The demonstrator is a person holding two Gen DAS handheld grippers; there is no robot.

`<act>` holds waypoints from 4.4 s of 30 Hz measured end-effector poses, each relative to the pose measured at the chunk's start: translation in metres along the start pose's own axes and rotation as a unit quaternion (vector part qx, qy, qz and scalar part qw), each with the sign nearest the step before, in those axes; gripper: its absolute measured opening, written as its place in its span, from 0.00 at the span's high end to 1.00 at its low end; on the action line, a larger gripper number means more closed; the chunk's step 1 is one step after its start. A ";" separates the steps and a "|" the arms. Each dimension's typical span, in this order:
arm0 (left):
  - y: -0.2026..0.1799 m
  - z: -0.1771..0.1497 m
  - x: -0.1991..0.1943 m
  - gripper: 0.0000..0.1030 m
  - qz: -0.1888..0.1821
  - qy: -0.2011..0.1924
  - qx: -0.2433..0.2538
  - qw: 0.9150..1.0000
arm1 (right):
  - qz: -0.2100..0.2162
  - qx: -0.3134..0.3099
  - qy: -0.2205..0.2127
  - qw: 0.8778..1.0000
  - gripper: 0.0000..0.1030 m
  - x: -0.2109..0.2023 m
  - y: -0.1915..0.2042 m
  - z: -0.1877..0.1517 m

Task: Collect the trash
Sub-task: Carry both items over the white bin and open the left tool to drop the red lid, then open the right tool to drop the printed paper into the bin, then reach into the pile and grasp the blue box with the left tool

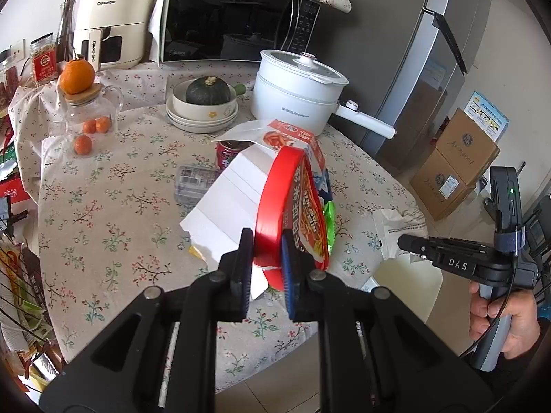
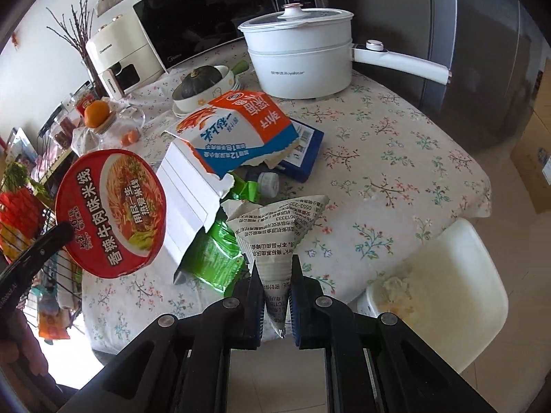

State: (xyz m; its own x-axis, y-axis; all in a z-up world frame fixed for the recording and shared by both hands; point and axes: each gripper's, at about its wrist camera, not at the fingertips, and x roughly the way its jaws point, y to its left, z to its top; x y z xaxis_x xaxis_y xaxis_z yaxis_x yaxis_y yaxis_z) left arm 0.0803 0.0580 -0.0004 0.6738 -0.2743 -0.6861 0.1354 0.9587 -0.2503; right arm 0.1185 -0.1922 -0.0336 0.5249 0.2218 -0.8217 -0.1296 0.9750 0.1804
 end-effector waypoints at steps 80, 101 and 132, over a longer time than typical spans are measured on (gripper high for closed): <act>-0.108 -0.033 0.077 0.01 0.057 0.066 0.129 0.988 | -0.095 0.137 0.052 0.985 0.33 -0.018 -0.171 -0.051; -0.029 -0.033 0.089 0.01 0.156 0.086 0.087 0.980 | -0.078 0.044 0.044 0.995 0.26 -0.005 -0.095 -0.030; 0.022 -0.018 0.055 1.00 0.139 0.026 -0.006 0.990 | -0.082 0.028 0.047 0.995 0.25 0.001 -0.076 -0.035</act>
State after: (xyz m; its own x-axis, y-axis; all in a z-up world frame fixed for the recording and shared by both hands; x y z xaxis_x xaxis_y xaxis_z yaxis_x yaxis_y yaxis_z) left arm 0.1075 0.0629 -0.0564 0.6452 -0.0034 -0.7640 -0.0588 0.9968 -0.0542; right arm 0.0995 -0.2667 -0.0668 0.4530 0.0592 -0.8896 -0.0001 0.9978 0.0664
